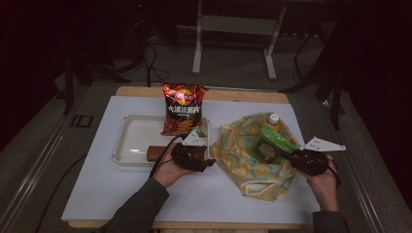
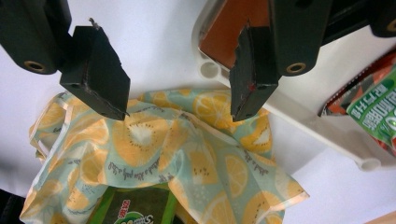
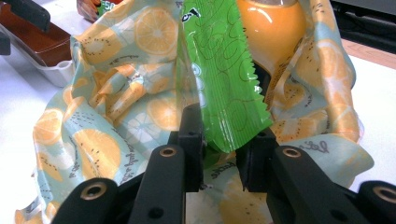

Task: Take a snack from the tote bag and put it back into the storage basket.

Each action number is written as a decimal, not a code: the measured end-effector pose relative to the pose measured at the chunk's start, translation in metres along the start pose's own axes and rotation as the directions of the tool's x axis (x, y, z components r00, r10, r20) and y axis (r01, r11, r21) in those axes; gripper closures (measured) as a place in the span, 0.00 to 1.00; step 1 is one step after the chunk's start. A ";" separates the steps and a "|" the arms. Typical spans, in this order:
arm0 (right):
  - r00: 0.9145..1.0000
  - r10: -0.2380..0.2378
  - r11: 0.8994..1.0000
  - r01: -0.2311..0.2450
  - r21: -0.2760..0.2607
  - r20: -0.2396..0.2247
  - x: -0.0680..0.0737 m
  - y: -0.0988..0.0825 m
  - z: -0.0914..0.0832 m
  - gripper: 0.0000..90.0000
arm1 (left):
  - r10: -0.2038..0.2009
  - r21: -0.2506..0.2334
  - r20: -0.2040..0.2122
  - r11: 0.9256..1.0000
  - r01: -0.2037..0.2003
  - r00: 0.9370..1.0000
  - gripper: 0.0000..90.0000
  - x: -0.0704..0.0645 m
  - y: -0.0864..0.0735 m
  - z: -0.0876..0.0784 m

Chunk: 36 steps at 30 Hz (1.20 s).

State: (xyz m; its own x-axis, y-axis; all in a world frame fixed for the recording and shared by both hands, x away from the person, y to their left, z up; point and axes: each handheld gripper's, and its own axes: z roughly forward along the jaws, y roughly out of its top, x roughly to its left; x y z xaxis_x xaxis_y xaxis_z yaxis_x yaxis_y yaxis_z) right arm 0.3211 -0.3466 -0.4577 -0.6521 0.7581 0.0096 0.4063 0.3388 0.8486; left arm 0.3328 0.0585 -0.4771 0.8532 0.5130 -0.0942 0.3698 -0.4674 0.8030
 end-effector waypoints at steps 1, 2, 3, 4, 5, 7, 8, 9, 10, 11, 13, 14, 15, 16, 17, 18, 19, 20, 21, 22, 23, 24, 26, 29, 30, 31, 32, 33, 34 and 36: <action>1.000 -0.001 1.000 0.001 0.000 -0.002 0.000 0.000 0.000 0.82 | 0.000 -0.012 -0.005 1.000 0.000 1.000 0.41 -0.001 -0.002 -0.001; 1.000 -0.002 1.000 0.002 -0.001 -0.006 0.001 0.001 0.000 0.82 | -0.002 -0.018 -0.013 1.000 0.002 1.000 0.42 -0.002 -0.004 -0.001; 1.000 -0.004 1.000 0.004 -0.001 -0.010 0.001 0.001 0.001 0.82 | -0.005 -0.027 -0.011 1.000 0.005 1.000 0.42 -0.002 -0.006 -0.002; 1.000 -0.004 1.000 0.004 -0.003 -0.013 0.002 0.002 0.001 0.82 | -0.005 -0.042 -0.010 0.999 0.005 1.000 0.42 -0.003 -0.008 -0.003; 1.000 -0.008 1.000 0.008 -0.003 -0.014 0.002 0.002 0.001 0.82 | -0.003 -0.047 -0.013 0.999 0.002 1.000 0.42 -0.005 -0.010 -0.004; 1.000 -0.013 1.000 0.013 -0.002 -0.013 0.003 0.003 0.002 0.82 | 0.003 -0.062 -0.008 0.998 -0.003 1.000 0.41 -0.007 -0.015 -0.004; 1.000 -0.013 1.000 0.013 -0.003 -0.015 0.003 0.004 0.003 0.83 | 0.008 -0.068 -0.003 0.998 -0.008 1.000 0.41 -0.008 -0.017 -0.004; 1.000 -0.013 1.000 0.013 -0.003 -0.016 0.004 0.004 0.003 0.83 | 0.009 -0.068 0.003 0.998 -0.008 1.000 0.40 -0.009 -0.018 -0.003; 1.000 -0.011 1.000 0.011 -0.003 -0.016 0.004 0.004 0.004 0.83 | 0.013 -0.056 0.000 0.998 -0.013 1.000 0.40 -0.010 -0.019 -0.001; 1.000 -0.012 1.000 0.012 -0.004 -0.015 0.005 0.004 0.005 0.83 | 0.020 -0.051 -0.005 0.999 -0.020 1.000 0.40 -0.011 -0.019 0.000; 1.000 -0.014 1.000 0.014 -0.004 -0.015 0.006 0.005 0.005 0.83 | 0.017 -0.064 0.009 0.998 -0.016 1.000 0.40 -0.013 -0.019 0.001; 1.000 -0.018 1.000 0.018 -0.004 -0.018 0.007 0.005 0.005 0.83 | 0.019 -0.069 0.019 0.997 -0.018 1.000 0.40 -0.013 -0.019 0.002; 1.000 -0.019 1.000 0.019 -0.006 -0.016 0.007 0.005 0.005 0.83 | 0.022 -0.072 0.028 0.997 -0.020 0.999 0.39 -0.013 -0.019 0.002; 1.000 -0.017 1.000 0.017 -0.008 -0.014 0.007 0.005 0.005 0.83 | 0.023 -0.072 0.030 0.997 -0.021 0.999 0.39 -0.014 -0.020 0.003; 1.000 -0.016 1.000 0.016 -0.008 -0.014 0.007 0.005 0.005 0.83 | 0.023 -0.070 0.033 0.997 -0.020 0.999 0.40 -0.014 -0.020 0.004; 1.000 -0.014 1.000 0.014 -0.009 -0.013 0.008 0.004 0.005 0.83 | 0.022 -0.068 0.036 0.998 -0.019 0.999 0.40 -0.014 -0.021 0.005; 1.000 -0.014 1.000 0.014 -0.010 -0.012 0.008 0.004 0.005 0.83 | 0.023 -0.065 0.038 0.998 -0.021 0.999 0.40 -0.014 -0.022 0.006; 1.000 -0.017 1.000 0.017 -0.013 -0.011 0.008 0.004 0.006 0.83 | 0.024 -0.060 0.041 0.998 -0.022 0.999 0.41 -0.015 -0.023 0.007; 1.000 -0.019 1.000 0.018 -0.014 -0.010 0.008 0.005 0.006 0.83 | 0.024 -0.059 0.044 0.998 -0.021 0.999 0.42 -0.015 -0.024 0.008; 1.000 -0.018 1.000 0.018 -0.014 -0.008 0.009 0.005 0.006 0.83 | 0.023 -0.057 0.051 0.998 -0.020 0.998 0.42 -0.015 -0.025 0.009; 1.000 -0.018 1.000 0.018 -0.015 -0.006 0.010 0.005 0.006 0.83 | 0.027 -0.051 0.055 0.998 -0.024 0.998 0.43 -0.016 -0.025 0.010; 1.000 -0.019 1.000 0.019 -0.016 -0.003 0.010 0.005 0.006 0.83 | 0.030 -0.047 0.057 0.999 -0.028 0.998 0.43 -0.016 -0.025 0.011; 1.000 -0.028 1.000 0.028 -0.014 0.001 0.011 0.007 0.006 0.83 | 0.035 -0.043 0.074 0.999 -0.032 0.997 0.46 -0.017 -0.026 0.013; 1.000 -0.031 0.999 0.031 -0.017 0.003 0.011 0.010 0.005 0.83 | 0.042 -0.039 0.079 0.998 -0.039 0.996 0.46 -0.019 -0.027 0.016; 0.999 -0.035 0.999 0.035 -0.022 0.005 0.011 0.012 0.004 0.83 | 0.043 -0.040 0.078 0.998 -0.040 0.996 0.46 -0.019 -0.027 0.016; 0.999 -0.034 0.999 0.035 -0.025 0.006 0.011 0.013 0.003 0.83 | 0.044 -0.041 0.078 0.998 -0.041 0.996 0.46 -0.019 -0.027 0.017; 0.999 -0.035 0.999 0.035 -0.028 0.006 0.011 0.015 0.003 0.83 | 0.043 -0.041 0.078 0.998 -0.040 0.996 0.46 -0.019 -0.027 0.017; 0.999 -0.037 0.999 0.038 -0.031 0.006 0.011 0.016 0.002 0.84 | 0.044 -0.040 0.079 0.998 -0.040 0.996 0.46 -0.019 -0.028 0.018; 0.999 -0.037 0.999 0.037 -0.032 0.005 0.012 0.017 0.002 0.84 | 0.043 -0.037 0.081 0.999 -0.040 0.996 0.46 -0.019 -0.028 0.018; 0.999 -0.039 0.999 0.039 -0.036 0.005 0.012 0.019 0.002 0.84 | 0.046 -0.035 0.082 0.998 -0.044 0.996 0.46 -0.020 -0.028 0.019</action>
State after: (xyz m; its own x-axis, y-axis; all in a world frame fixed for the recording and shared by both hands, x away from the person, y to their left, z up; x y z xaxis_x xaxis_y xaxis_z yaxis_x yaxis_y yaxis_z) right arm 0.3221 -0.3302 -0.4423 -0.6644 0.7469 -0.0257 0.3575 0.3478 0.8667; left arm 0.3124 0.0476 -0.5092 0.8968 0.4299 -0.1048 0.3189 -0.4638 0.8265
